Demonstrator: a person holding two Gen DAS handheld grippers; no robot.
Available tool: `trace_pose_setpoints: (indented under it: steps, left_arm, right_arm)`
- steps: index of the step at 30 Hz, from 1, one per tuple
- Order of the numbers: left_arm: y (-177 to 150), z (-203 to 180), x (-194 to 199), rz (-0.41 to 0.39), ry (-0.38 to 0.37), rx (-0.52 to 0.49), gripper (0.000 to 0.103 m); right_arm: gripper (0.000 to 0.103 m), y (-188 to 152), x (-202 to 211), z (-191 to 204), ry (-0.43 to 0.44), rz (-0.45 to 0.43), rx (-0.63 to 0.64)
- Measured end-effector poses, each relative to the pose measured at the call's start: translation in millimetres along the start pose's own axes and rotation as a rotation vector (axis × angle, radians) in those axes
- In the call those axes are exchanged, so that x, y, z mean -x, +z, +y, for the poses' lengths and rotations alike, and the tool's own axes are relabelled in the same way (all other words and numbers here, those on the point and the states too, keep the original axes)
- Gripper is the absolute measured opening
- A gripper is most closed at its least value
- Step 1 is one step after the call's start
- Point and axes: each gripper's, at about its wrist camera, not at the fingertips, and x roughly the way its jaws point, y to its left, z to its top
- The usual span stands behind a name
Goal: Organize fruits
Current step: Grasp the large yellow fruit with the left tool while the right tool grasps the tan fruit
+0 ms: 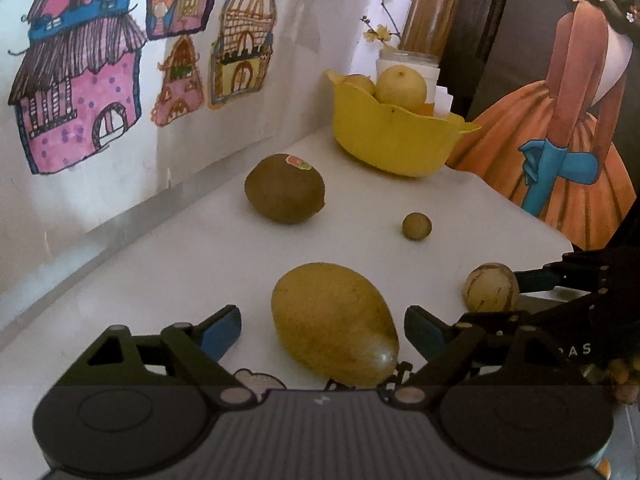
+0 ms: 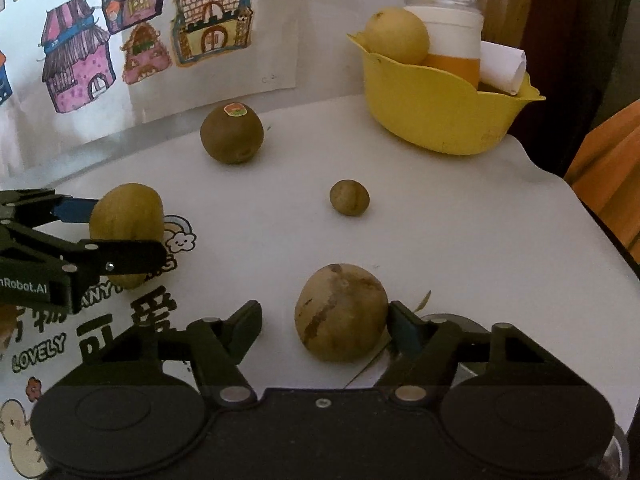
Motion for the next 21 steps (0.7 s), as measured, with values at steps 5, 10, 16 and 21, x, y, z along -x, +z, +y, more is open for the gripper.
trace_pose_setpoints:
  steps: [5,10,16,21]
  left_arm:
    - [1.1,2.0,-2.0,-0.005,0.008,0.007,0.089]
    - [3.4,3.7,-4.4,-0.011,0.014,0.018,0.086]
    - [2.2,5.4,-2.7,-0.021,-0.011,0.037,0.078]
    - [3.6,7.5,-3.1,-0.02,-0.039,0.055,0.072]
  right_arm:
    - [0.064,-0.7,-1.8,-0.5,-0.01,0.002,0.006]
    - [0.06,0.1,-4.2,-3.3,-0.008,0.001,-0.003]
    - [0.051,-0.5,-3.6,-5.1,-0.014,-0.008,-0.008]
    - [0.051,-0.2,-4.0,-6.0,-0.012,-0.007,-0.008]
